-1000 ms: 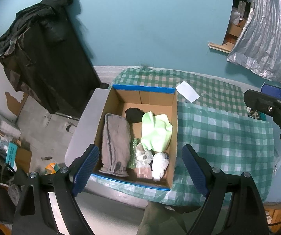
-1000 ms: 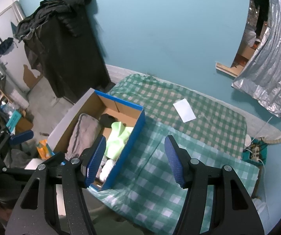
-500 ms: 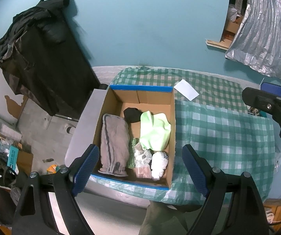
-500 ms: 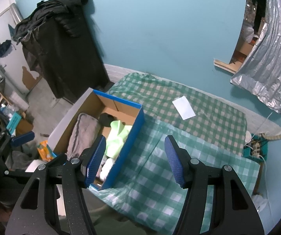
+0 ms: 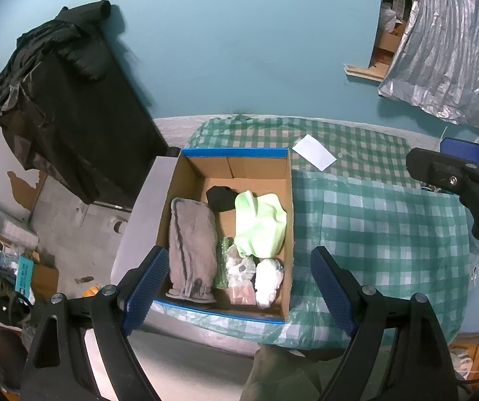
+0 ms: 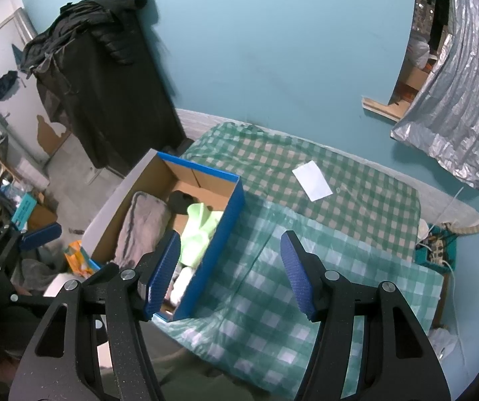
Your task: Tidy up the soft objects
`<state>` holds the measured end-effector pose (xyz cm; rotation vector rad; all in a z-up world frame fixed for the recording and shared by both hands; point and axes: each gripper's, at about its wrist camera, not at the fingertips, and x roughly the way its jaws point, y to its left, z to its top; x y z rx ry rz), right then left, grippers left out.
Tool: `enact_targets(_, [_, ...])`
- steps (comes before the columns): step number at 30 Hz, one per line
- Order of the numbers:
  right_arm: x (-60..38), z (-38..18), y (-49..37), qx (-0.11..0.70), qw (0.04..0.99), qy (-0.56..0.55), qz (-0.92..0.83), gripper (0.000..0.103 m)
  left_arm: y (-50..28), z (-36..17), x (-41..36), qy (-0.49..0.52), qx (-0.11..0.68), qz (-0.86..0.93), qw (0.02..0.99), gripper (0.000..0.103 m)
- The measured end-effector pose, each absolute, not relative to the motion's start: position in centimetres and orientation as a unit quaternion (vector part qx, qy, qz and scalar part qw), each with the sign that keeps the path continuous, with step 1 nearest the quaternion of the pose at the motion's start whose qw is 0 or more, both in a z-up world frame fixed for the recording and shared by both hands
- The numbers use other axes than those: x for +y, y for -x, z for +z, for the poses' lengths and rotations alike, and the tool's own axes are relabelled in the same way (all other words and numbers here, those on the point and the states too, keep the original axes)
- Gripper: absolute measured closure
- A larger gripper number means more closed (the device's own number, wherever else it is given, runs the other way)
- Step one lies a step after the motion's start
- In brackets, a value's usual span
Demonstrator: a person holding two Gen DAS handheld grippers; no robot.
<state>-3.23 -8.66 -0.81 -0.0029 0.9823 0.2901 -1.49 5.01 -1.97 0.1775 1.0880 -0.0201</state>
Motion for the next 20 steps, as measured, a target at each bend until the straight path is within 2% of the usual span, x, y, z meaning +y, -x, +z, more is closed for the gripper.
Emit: enact_targets(20, [-8.93, -0.89, 3.47, 0.472, 0.870, 0.001, 0.139, 0.041, 1.72, -2.13, 5.46, -0.091, 0.518, -0.005, 0.851, 0.014])
